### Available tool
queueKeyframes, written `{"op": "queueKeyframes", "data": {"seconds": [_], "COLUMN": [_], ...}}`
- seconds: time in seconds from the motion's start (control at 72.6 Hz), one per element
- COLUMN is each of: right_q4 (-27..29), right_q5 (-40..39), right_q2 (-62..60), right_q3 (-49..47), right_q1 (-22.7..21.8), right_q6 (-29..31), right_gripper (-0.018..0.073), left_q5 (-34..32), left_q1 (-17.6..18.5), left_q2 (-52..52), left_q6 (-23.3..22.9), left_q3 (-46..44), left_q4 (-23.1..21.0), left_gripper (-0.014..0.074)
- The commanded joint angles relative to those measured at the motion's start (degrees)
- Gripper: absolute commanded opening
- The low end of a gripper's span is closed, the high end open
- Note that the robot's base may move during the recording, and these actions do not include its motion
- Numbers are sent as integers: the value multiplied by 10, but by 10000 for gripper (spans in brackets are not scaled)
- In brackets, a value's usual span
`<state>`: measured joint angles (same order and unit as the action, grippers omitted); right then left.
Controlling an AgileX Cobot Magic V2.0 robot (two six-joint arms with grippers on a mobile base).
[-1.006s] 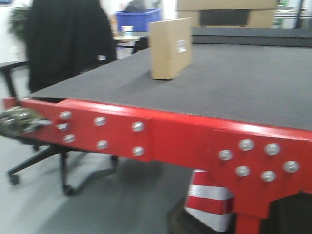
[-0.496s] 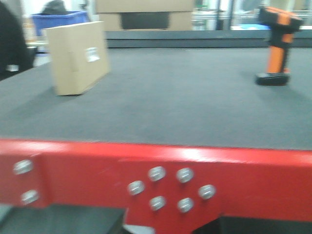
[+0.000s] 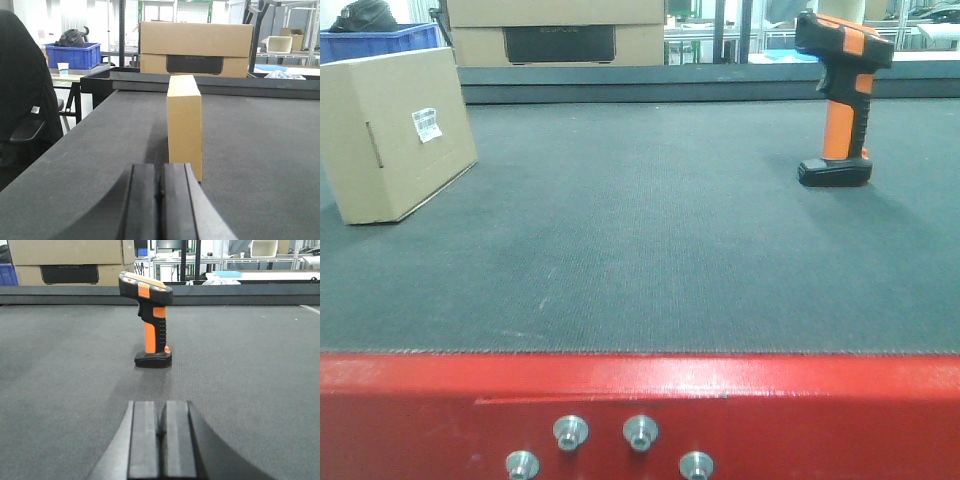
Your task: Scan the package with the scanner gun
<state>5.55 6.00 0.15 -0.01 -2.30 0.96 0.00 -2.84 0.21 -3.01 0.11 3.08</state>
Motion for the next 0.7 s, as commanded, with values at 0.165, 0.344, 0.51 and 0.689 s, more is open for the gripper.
{"op": "queueKeyframes", "data": {"seconds": [0.165,0.344,0.51,0.689], "right_q4": [2,2,2,2], "right_q5": [-10,-10,-10,-10], "right_q2": [-2,-2,-2,-2], "right_q3": [0,0,0,0], "right_q1": [-3,-3,-3,-3], "right_q6": [1,1,1,1], "right_gripper": [-168,-168,-168,-168], "left_q5": [-10,-10,-10,-10], "left_q1": [0,0,0,0], "left_q2": [-2,-2,-2,-2], "left_q6": [0,0,0,0], "left_q3": [-1,-1,-1,-1], "left_q4": [2,2,2,2], "left_gripper": [-111,-111,-111,-111]}}
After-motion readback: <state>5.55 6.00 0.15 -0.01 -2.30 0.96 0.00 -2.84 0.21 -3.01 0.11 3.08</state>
